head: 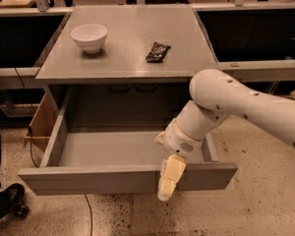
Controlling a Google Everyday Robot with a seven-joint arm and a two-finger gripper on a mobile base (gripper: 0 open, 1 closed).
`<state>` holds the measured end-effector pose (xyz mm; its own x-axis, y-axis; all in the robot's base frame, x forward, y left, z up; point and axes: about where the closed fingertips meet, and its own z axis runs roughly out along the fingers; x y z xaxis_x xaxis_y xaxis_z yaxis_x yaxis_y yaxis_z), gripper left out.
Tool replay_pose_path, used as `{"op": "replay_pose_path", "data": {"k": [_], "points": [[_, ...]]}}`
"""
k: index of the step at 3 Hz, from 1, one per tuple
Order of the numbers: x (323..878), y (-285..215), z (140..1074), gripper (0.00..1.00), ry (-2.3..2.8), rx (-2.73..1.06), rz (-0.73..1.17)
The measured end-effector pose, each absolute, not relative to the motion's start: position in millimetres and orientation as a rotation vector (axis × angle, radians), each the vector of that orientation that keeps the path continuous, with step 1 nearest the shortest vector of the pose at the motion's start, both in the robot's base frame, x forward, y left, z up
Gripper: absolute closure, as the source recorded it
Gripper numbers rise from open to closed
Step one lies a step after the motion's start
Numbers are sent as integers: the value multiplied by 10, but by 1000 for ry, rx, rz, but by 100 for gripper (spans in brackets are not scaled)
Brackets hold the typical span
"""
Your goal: Open top drawer
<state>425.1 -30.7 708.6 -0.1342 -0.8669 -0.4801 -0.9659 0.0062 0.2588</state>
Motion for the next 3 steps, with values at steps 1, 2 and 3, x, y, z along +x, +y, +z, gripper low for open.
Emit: {"op": "replay_pose_path", "data": {"k": [1,2,3], "points": [[4395,-464,7169,0,2116,-1884,725],[4628,-830,7385,0,2140,-1759,642],[4860,-1305,7643,0,2129,-1605,584]]}}
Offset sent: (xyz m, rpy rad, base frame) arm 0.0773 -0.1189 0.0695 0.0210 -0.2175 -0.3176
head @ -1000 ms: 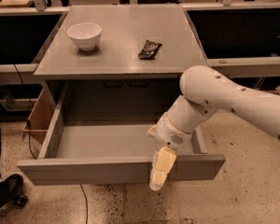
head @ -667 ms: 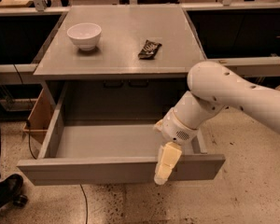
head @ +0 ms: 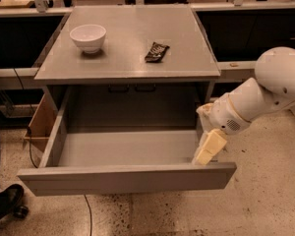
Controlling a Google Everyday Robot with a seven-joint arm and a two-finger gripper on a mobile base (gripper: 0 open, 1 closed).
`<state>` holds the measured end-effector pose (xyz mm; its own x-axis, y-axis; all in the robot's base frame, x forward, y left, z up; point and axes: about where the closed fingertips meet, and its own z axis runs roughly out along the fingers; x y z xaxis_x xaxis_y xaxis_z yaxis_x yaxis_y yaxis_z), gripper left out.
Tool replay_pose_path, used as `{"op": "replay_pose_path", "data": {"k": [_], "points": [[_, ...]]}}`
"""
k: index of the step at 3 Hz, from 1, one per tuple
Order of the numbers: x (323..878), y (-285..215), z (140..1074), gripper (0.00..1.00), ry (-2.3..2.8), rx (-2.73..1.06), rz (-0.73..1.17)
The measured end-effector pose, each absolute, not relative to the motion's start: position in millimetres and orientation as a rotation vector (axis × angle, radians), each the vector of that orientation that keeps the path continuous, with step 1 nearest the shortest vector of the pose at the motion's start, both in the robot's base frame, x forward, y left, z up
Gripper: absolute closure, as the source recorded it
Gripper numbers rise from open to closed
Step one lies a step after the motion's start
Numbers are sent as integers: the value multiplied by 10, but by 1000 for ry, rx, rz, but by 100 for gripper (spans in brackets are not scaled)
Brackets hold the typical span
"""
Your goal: Open top drawer
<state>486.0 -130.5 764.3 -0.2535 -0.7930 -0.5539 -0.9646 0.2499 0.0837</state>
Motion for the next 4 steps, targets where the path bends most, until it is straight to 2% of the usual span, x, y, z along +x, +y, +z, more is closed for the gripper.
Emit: {"op": "replay_pose_path", "data": {"k": [1,2,4], "points": [[5146,-1891,7862,0,2074,-1425,547],[5339,-2141,7906,0,2040,-1333,545],[5530,-2213,7836,0,2021,-1266,567]]}}
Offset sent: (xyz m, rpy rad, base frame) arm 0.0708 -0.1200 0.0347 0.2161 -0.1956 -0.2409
